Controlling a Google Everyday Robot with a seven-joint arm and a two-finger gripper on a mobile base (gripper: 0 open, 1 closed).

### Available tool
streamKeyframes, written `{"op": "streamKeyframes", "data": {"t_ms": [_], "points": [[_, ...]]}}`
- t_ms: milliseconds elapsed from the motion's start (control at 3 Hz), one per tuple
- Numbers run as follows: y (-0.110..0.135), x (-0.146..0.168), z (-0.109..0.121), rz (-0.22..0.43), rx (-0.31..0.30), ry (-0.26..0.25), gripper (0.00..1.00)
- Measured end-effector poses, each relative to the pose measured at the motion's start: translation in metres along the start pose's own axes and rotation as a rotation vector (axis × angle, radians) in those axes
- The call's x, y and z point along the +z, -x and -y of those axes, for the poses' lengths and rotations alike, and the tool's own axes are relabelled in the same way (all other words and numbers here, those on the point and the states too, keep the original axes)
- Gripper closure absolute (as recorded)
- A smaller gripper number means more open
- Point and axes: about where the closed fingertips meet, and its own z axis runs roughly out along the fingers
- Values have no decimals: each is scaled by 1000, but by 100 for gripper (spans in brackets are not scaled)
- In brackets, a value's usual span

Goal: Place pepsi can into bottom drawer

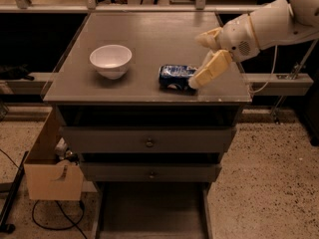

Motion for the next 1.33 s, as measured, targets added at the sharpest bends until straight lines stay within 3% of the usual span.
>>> {"op": "streamKeyframes", "data": {"t_ms": [667, 1000, 1333], "points": [[-14, 7, 37, -241, -151, -58, 0], [-38, -14, 63, -269, -148, -87, 0], [-54, -26, 81, -186, -81, -90, 0]]}}
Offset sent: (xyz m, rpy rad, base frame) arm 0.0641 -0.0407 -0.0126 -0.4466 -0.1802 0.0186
